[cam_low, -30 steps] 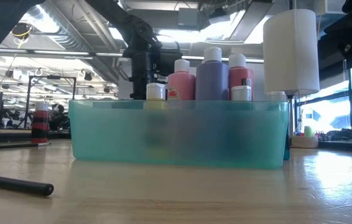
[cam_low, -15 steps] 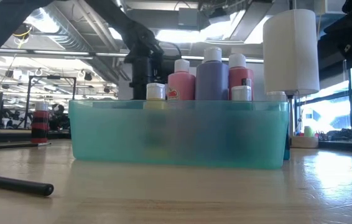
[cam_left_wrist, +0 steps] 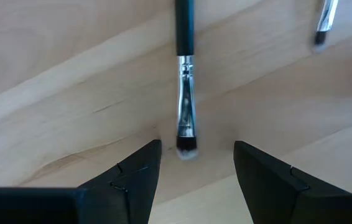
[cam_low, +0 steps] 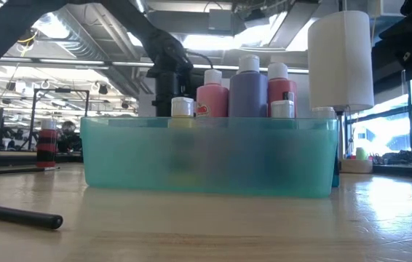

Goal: Pick & Place Paint Supplies
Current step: Put the black eyeshadow brush into the green cup

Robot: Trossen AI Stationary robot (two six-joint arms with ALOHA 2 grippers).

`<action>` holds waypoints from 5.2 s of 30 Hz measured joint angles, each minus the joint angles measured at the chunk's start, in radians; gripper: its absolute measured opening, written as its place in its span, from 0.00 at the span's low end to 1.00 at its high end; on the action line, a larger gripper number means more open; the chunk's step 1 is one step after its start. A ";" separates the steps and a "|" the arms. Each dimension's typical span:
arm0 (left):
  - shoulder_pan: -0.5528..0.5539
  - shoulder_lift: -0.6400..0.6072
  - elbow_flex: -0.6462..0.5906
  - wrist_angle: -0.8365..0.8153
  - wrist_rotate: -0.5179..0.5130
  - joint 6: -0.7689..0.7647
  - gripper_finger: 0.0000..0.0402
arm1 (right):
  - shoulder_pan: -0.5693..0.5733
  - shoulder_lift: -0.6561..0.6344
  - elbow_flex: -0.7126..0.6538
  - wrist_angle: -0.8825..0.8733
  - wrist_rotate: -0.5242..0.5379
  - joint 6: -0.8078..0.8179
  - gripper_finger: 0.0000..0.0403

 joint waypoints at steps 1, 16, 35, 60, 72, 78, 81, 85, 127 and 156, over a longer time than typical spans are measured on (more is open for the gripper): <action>-0.002 0.005 0.000 -0.001 -0.004 0.000 0.50 | 0.000 0.000 0.000 0.000 -0.001 0.000 0.23; -0.014 0.016 -0.003 -0.006 -0.034 -0.001 0.44 | 0.000 0.000 0.000 0.000 -0.001 0.000 0.23; -0.013 0.016 -0.005 -0.026 -0.030 0.131 0.01 | 0.000 0.000 0.000 0.000 0.002 0.000 0.23; -0.102 -0.333 -0.008 -0.173 -0.103 0.046 0.01 | 0.000 0.000 0.000 0.001 -0.001 0.000 0.23; -0.212 -0.681 -0.007 0.187 -0.013 -0.091 0.01 | 0.000 0.025 0.000 0.344 -0.044 -0.534 0.23; -0.276 -0.684 -0.006 0.464 0.031 -0.092 0.01 | 0.000 0.111 0.016 0.659 -0.052 -1.046 0.24; -0.305 -0.657 -0.006 0.544 0.032 -0.096 0.01 | 0.000 0.177 0.054 0.732 0.014 -1.184 0.25; -0.340 -0.608 -0.006 0.630 0.033 -0.115 0.01 | 0.000 0.247 0.093 0.763 0.030 -1.286 0.25; -0.379 -0.346 0.029 1.099 0.266 -0.469 0.01 | 0.056 0.540 0.817 -0.422 -0.441 -0.732 0.17; -0.540 0.217 0.511 1.506 -0.023 -0.641 0.01 | 0.056 0.817 0.816 -0.443 -0.124 -1.168 0.37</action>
